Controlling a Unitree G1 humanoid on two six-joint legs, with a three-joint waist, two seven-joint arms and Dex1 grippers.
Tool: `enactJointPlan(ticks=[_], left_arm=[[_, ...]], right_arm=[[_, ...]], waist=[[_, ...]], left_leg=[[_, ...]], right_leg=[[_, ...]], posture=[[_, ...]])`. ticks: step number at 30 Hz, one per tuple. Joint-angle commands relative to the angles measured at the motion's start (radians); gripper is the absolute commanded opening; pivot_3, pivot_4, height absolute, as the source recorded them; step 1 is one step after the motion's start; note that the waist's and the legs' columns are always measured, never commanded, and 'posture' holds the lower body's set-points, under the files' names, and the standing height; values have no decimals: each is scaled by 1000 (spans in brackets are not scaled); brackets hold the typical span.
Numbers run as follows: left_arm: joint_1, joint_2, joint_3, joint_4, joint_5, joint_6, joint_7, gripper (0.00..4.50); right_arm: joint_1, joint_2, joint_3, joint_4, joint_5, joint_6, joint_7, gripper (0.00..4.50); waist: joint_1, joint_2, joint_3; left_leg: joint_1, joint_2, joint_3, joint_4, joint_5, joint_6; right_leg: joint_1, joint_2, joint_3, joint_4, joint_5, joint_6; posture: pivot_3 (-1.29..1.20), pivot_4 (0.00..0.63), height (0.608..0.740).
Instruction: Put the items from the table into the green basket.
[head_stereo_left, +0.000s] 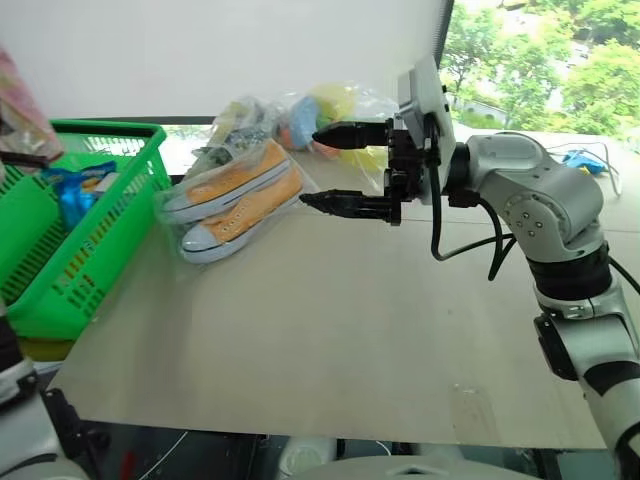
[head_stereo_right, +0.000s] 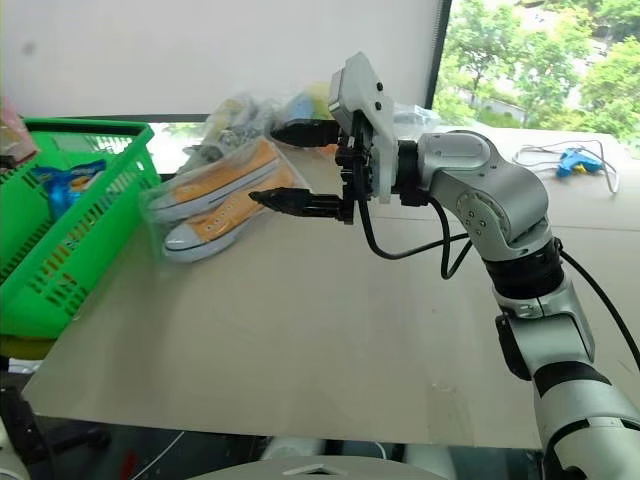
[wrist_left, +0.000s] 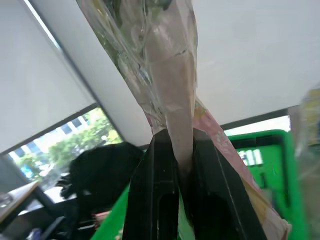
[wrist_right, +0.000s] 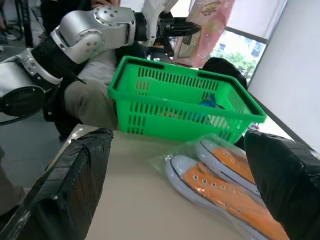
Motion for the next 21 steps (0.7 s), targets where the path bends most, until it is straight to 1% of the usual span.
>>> enactJointPlan(ticks=[1,3,4,6,8,9,12,13,14,15,16,18,19,20,21], left_arm=[[-29,59,-31,224,24,-198,-58,823],[-26,79,-65,325,46,-286,-79,1535],[-30,87,-81,362,64,-322,-68,2076],[-60,83,-82,402,52,-347,-55,2997],[-88,69,-70,389,21,-366,-60,2997],[-98,59,-68,367,8,-372,-61,2997],[-102,-21,-78,208,-67,-331,-94,2997],[-95,-72,-77,140,-118,-323,-112,2997],[-85,-107,-83,85,-146,-318,-122,2997],[-60,-139,-98,4,-186,-251,-143,2997],[-27,-183,-115,-109,-266,-156,-165,2997],[99,-244,-191,-362,-408,-8,-223,2997],[163,-261,-226,-457,-464,48,-245,2997],[219,-267,-247,-531,-502,105,-259,2997],[272,-263,-248,-598,-545,154,-277,2997]], right_arm=[[-25,4,-45,-19,-3,-6,-2,4500],[-16,2,-48,-31,-5,3,-8,4500],[-10,-2,-52,-38,-4,9,-13,4500],[8,-14,-59,-61,-7,25,-27,4500],[20,-22,-65,-77,-8,38,-38,4500],[24,-26,-69,-83,-9,42,-44,4500],[43,-39,-81,-106,-6,57,-59,4500],[51,-46,-84,-113,-9,58,-63,4500],[57,-52,-87,-117,-13,58,-66,4500],[66,-62,-94,-122,-15,60,-71,4500],[84,-80,-111,-128,-15,68,-79,4500],[164,-153,-167,-150,-35,89,-103,4500],[213,-193,-203,-165,-42,107,-119,4500],[260,-232,-235,-180,-48,120,-131,4500],[309,-274,-260,-198,-57,128,-142,4500]], waist=[[9,-3,-2],[14,-7,-5],[17,-8,-6],[18,-12,-8],[20,-16,-11],[20,-16,-11],[20,-16,-12],[19,-15,-12],[20,-11,-16],[20,-10,-17],[19,-10,-17],[12,-9,-19],[-4,-9,-19],[-10,-8,-24],[-11,-7,-24]], left_leg=[[0,0,-1,0,0,-1],[0,0,-2,0,-2,-4],[0,0,-2,0,-2,-5],[0,0,-2,0,-2,-5],[-1,0,-2,0,-2,-5],[-1,0,-2,0,-3,-5],[-1,0,-2,0,-3,-5],[-1,0,-2,0,-3,-5],[-1,0,-1,0,-3,-5],[-1,-1,-1,0,-3,-5],[-1,-1,-1,1,-3,-4],[-1,-1,0,1,-2,-3],[-1,-1,0,1,-1,0],[-1,-1,0,1,0,1],[0,-1,1,2,-3,6]], right_leg=[[0,0,-1,0,0,0],[0,-1,-5,0,0,-1],[1,-2,-7,0,0,-1],[2,-6,-13,-1,1,-2],[1,-9,-20,-1,2,-3],[1,-11,-23,-1,2,-3],[1,-13,-24,-2,2,-3],[1,-13,-24,-1,2,-3],[1,-13,-24,-2,2,-3],[2,-14,-25,-2,2,-3],[2,-15,-25,-1,2,-3],[2,-14,-25,-1,2,-3],[2,-14,-24,-1,2,-3],[2,-14,-24,-1,2,-3],[4,-16,-24,-1,2,-3]], posture=[[316,0,740],[300,0,740],[279,0,740],[279,0,740],[256,0,740],[249,0,740],[236,0,740],[233,0,740],[232,0,740],[230,0,740],[226,0,740],[198,0,740],[185,0,740],[174,0,740],[154,0,740]])
